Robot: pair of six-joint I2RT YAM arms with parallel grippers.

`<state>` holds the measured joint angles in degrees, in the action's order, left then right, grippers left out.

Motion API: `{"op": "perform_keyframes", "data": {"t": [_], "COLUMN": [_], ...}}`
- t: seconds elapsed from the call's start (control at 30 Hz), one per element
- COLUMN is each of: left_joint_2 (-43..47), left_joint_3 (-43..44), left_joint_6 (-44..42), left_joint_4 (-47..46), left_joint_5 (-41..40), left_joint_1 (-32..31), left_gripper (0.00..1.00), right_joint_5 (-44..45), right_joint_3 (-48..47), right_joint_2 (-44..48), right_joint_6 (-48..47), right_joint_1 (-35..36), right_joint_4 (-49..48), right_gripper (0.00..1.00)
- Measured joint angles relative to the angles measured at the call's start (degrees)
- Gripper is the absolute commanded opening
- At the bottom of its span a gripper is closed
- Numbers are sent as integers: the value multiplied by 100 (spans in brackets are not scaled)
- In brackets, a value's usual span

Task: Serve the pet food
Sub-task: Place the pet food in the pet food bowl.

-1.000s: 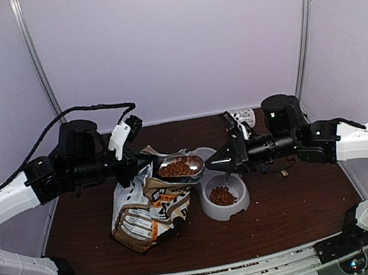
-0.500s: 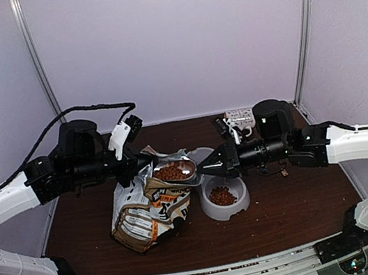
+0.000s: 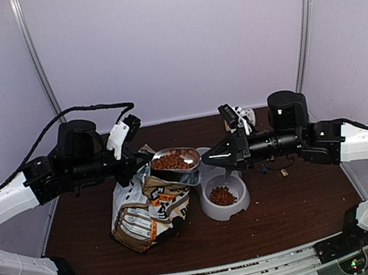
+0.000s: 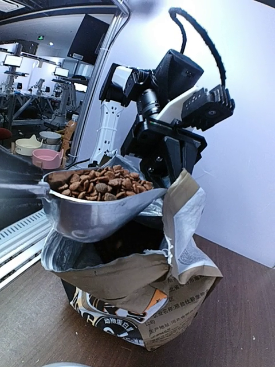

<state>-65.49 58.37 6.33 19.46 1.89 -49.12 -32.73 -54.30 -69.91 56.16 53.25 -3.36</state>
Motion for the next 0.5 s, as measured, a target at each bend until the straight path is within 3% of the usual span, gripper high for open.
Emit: {"op": "perform_keyframes", "data": {"t": [0.5], "left_joint_2": [31], "left_joint_3": [0], "left_joint_6": [24], "left_joint_4": [46], "left_joint_5": [-199], "left_joint_1": [0], "left_gripper": [0], "right_joint_5": [2], "right_joint_3": [232], "right_joint_2": [232], "right_joint_6": [221], "right_joint_1": [-57], "right_joint_4": [-289], "right_gripper": [0]}}
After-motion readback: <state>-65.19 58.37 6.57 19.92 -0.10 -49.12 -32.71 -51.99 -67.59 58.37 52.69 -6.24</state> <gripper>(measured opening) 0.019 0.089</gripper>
